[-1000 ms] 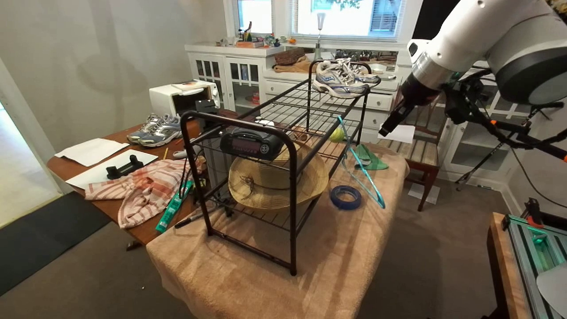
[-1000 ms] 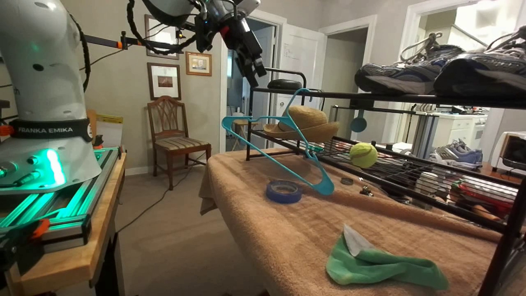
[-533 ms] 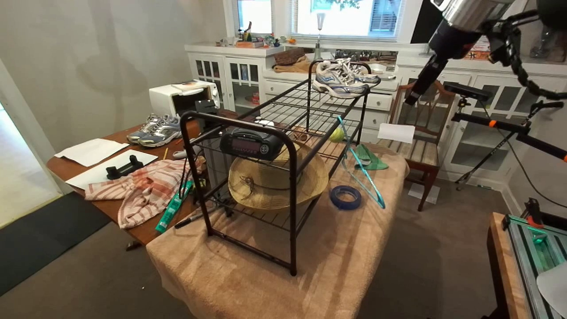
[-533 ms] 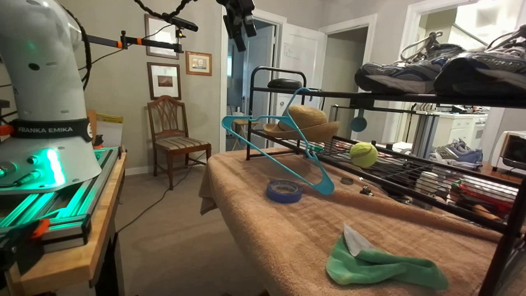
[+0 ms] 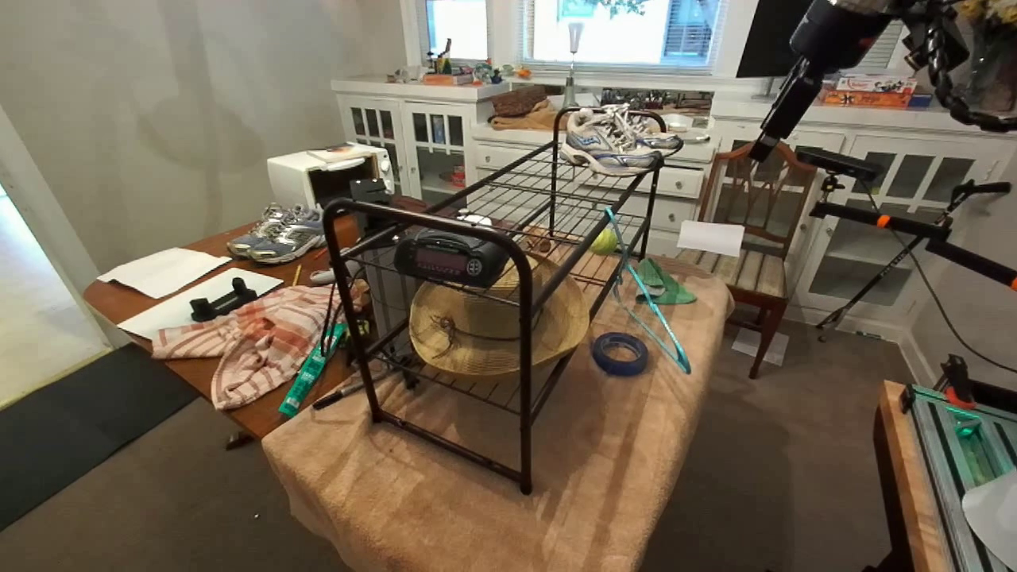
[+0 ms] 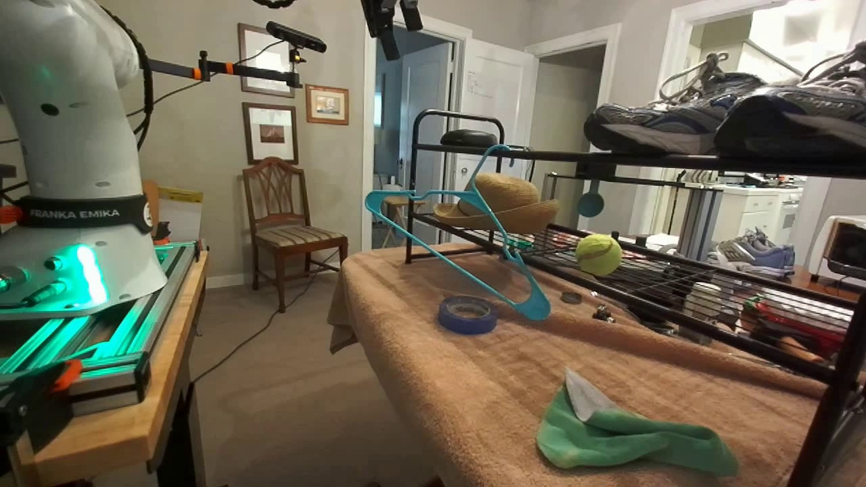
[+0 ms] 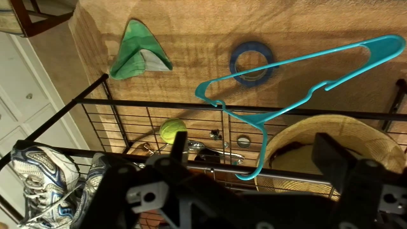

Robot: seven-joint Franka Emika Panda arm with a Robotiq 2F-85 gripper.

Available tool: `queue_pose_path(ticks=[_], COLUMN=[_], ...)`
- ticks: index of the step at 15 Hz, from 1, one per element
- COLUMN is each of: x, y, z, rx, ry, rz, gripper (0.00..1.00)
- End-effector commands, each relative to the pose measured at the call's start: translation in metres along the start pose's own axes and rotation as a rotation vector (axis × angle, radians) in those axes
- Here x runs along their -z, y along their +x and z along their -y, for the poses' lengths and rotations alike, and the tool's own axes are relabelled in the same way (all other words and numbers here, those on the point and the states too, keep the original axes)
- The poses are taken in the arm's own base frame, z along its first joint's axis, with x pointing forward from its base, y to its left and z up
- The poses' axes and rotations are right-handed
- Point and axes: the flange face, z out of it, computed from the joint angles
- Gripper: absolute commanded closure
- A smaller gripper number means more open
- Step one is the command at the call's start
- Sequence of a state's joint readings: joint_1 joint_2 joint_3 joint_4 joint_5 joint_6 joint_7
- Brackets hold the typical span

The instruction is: Move the blue hanger to the left side of the shoe rack.

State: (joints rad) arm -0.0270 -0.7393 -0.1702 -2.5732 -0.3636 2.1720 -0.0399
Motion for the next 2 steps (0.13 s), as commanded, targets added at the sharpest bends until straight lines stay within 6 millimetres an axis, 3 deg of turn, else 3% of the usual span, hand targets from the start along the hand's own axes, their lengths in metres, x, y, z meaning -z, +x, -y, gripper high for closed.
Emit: queue_pose_path(ticks=[1,2], x=[0.0003,0.0003], y=[0.0003,0.0003], z=[0.0,0.0], rx=[0.0,0.0], ry=[0.0,0.0], rz=[0.001,0.001], gripper=[0.0,0.0])
